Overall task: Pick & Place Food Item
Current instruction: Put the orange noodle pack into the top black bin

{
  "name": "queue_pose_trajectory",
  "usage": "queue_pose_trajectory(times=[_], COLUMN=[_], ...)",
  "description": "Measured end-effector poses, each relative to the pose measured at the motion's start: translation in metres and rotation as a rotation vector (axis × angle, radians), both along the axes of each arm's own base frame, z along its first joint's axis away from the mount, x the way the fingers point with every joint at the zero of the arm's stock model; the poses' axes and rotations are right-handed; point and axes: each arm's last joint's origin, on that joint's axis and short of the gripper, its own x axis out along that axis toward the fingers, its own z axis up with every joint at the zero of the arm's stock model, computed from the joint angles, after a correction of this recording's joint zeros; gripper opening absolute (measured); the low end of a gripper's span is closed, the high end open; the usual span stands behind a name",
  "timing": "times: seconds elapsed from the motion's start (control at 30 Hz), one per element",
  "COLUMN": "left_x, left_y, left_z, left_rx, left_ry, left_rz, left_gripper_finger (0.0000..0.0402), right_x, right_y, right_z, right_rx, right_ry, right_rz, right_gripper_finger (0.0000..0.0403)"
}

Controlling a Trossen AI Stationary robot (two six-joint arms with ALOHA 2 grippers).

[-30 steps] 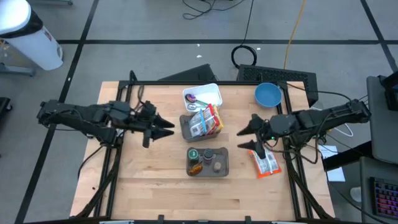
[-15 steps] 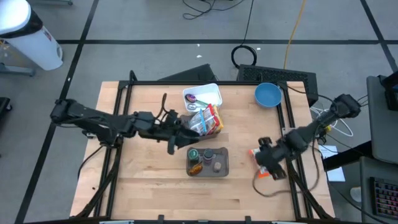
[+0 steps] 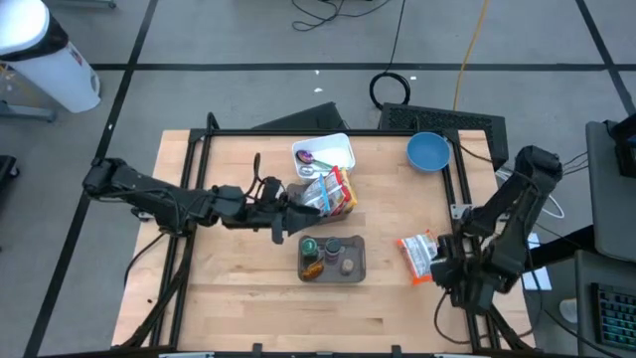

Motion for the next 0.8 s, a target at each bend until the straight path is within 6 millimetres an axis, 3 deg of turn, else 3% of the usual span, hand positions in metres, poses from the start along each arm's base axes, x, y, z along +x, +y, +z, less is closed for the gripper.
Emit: queue_pose_trajectory(times=[0.23,0.4,0.8], left_x=[-0.003,-0.006,-0.011], left_y=[-0.011,-0.018,-0.034], left_z=[-0.001,-0.002,-0.009], left_rx=[-0.019,-0.024,-0.073], left_ry=[0.009,0.018,0.088], left_rz=[0.03,0.043,0.04], left_gripper_finger=[0.0198,0.0198,0.0198], right_x=[-0.008,-0.013,-0.005], right_y=[0.033,0.046,0.055], right_z=[-0.031,-0.048,-0.089], right_rx=[-0.051,-0.091,-0.307], right_ry=[0.065,0.071,0.059], right_rz=[-0.003,-0.047,-0.073], right_gripper_finger=[0.0249,0.0249,0.0249])
